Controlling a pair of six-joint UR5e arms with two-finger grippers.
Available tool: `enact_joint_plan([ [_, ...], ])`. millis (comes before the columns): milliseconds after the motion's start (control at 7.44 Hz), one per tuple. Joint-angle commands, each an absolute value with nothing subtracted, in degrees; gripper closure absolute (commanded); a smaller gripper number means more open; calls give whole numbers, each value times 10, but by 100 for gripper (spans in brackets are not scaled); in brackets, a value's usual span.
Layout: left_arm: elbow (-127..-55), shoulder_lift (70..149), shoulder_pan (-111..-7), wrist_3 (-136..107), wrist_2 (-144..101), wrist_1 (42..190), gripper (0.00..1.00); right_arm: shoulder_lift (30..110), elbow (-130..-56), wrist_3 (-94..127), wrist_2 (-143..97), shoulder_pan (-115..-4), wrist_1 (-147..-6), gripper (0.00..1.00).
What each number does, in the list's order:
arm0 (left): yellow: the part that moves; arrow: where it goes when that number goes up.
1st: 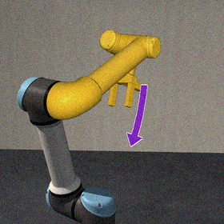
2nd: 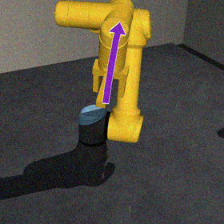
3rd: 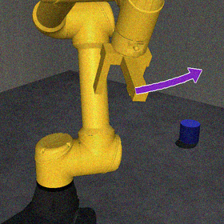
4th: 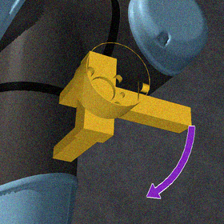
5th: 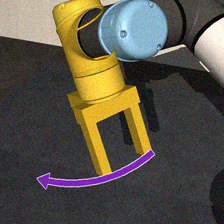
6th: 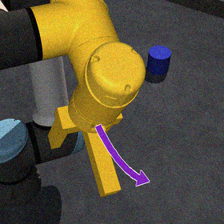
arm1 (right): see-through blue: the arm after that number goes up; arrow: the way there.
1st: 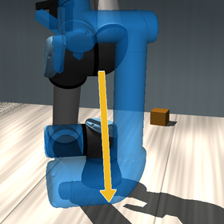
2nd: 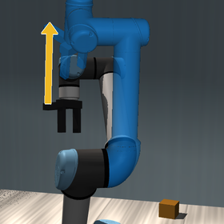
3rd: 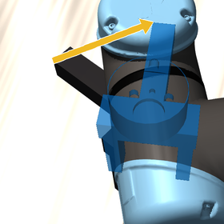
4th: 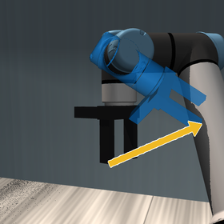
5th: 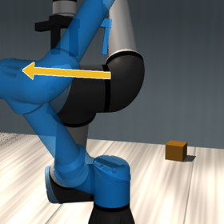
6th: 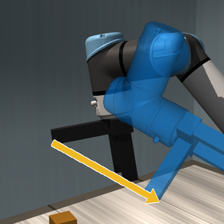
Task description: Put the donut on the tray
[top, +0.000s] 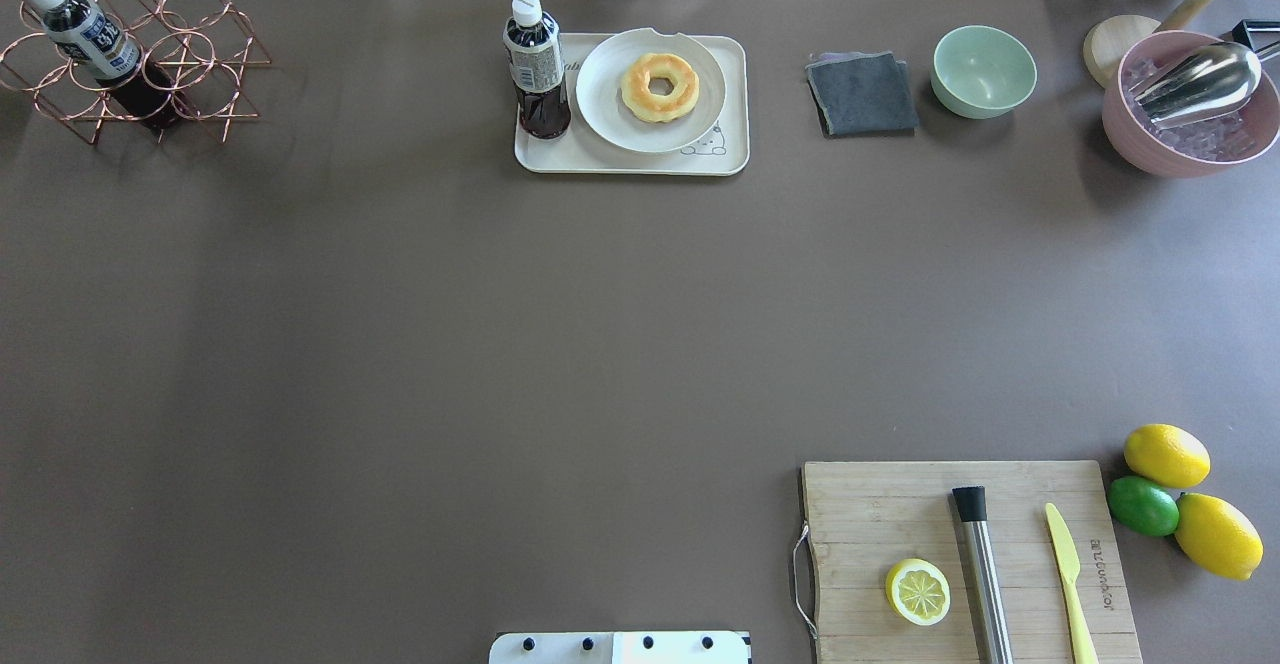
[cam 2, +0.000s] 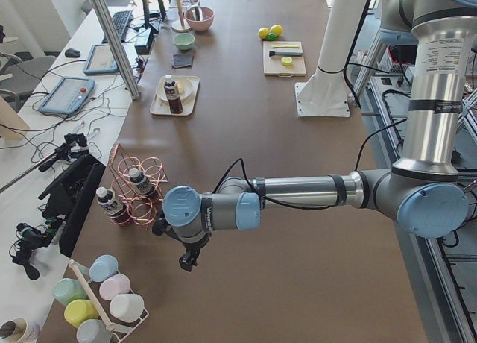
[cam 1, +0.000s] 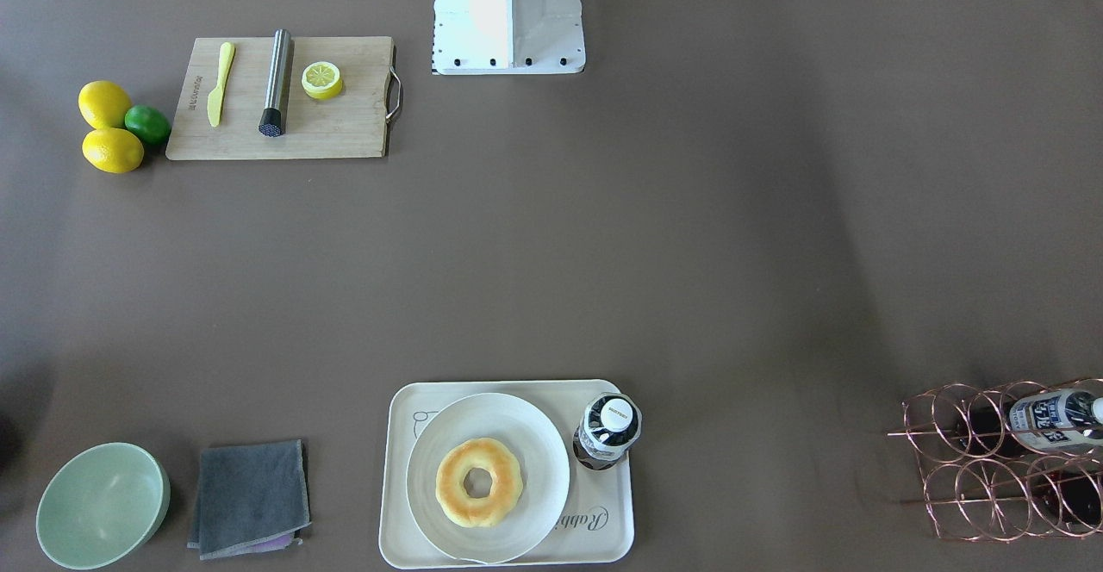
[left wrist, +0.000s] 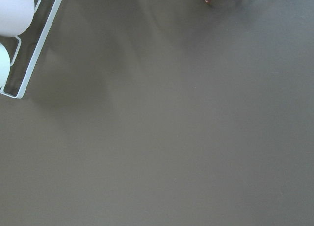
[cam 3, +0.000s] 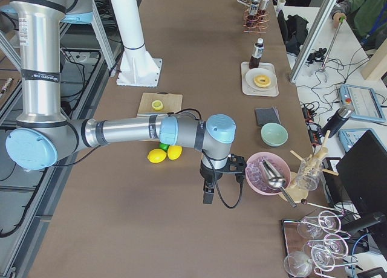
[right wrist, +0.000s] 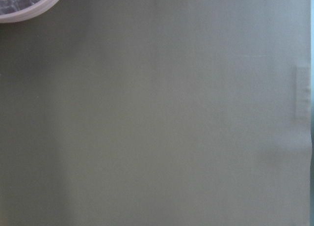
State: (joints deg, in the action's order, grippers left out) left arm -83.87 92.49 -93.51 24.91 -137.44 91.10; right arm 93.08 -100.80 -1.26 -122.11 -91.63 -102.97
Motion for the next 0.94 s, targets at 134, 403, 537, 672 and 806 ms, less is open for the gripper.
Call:
enact_joint_plan([
  [134, -791, 925, -936, 246, -1372, 929, 0, 934, -973, -18, -1255, -918, -1010, 0],
  [403, -797, 939, -935, 209, -1342, 926, 0, 934, -938, -18, -1271, -918, -967, 0],
  [537, -817, 950, -933, 160, -1306, 918, 0, 934, -938, -18, -1273, -918, -964, 0],
  [672, -827, 958, -933, 156, -1308, 896, 0, 934, -938, -18, -1274, -918, -964, 0],
  [806, -837, 959, -931, 156, -1305, 876, 0, 934, -938, -18, -1278, -918, -964, 0],
])
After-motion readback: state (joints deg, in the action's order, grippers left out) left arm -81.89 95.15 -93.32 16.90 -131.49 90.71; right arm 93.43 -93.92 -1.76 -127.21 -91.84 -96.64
